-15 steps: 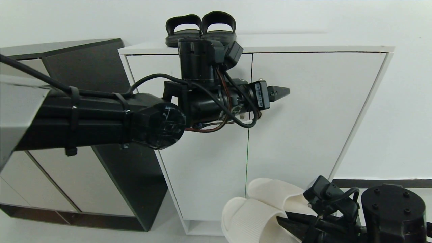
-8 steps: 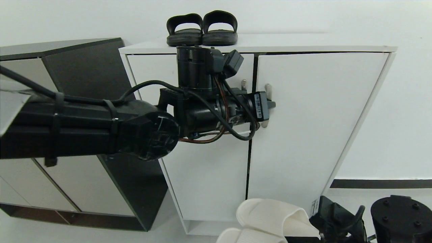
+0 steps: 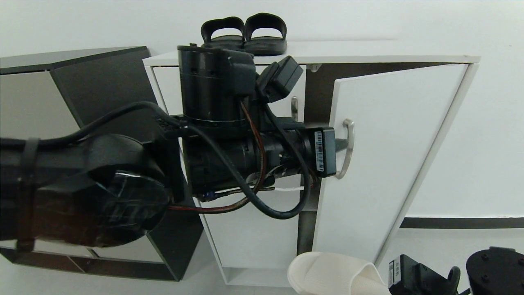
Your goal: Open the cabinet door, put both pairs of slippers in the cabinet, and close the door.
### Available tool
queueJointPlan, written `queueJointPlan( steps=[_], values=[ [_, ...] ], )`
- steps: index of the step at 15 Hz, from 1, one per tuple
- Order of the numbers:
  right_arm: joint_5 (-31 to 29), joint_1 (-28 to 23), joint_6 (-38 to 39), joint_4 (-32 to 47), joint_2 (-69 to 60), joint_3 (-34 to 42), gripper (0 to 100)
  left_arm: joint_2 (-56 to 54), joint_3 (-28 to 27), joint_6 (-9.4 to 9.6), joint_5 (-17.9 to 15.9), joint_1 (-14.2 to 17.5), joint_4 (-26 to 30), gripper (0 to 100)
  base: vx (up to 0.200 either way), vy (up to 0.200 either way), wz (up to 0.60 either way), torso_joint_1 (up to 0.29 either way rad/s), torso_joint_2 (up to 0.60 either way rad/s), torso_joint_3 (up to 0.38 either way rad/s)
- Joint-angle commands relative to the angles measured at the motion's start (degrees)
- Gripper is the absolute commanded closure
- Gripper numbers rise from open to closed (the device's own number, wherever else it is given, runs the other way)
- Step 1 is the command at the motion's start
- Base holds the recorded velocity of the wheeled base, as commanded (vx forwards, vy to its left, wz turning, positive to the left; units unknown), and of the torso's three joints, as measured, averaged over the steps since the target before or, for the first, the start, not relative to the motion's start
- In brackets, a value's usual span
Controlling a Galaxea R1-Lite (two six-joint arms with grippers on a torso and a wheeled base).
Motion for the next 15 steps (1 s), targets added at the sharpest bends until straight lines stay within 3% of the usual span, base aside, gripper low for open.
queueJointPlan(
  steps=[1, 4, 8, 9, 12, 15],
  values=[
    [0.0, 0.0, 0.0, 0.0, -0.1, 0.2, 100, -5.9, 3.7, -0.02, -0.1, -1.1, 0.0, 100, 0.0, 0.0, 0.0, 0.0, 0.0, 0.0],
    [0.0, 0.0, -0.1, 0.0, 0.3, 0.2, 100, -10.6, 7.8, -0.02, -0.1, -0.4, -0.1, 100, 0.0, 0.0, 0.0, 0.0, 0.0, 0.0],
    [-0.3, 0.0, -0.2, 0.0, 0.3, 0.2, 100, -9.8, 7.5, 0.07, -0.3, 3.2, -0.1, 100, 0.0, 0.0, 0.0, 0.0, 0.0, 0.0],
    [-0.3, 0.0, -0.2, 0.1, 0.3, 0.2, 100, -6.5, 6.0, 0.42, -0.3, 4.1, -2.6, 100, 0.0, 0.0, 0.0, 0.0, 0.0, 0.0],
    [-0.3, 0.0, -0.2, 0.1, 0.4, 0.3, 100, 2.5, 4.6, 0.25, -0.8, 6.3, -18.4, 100, 0.0, 0.0, 0.0, 0.0, 0.0, 0.0],
    [-0.3, 0.4, -0.2, 0.1, 0.5, 0.3, 100, 5.3, 2.1, 0.25, -1.4, 7.7, -15.8, 100, 0.0, 0.0, 0.0, 0.0, 0.0, 0.0]
  ],
)
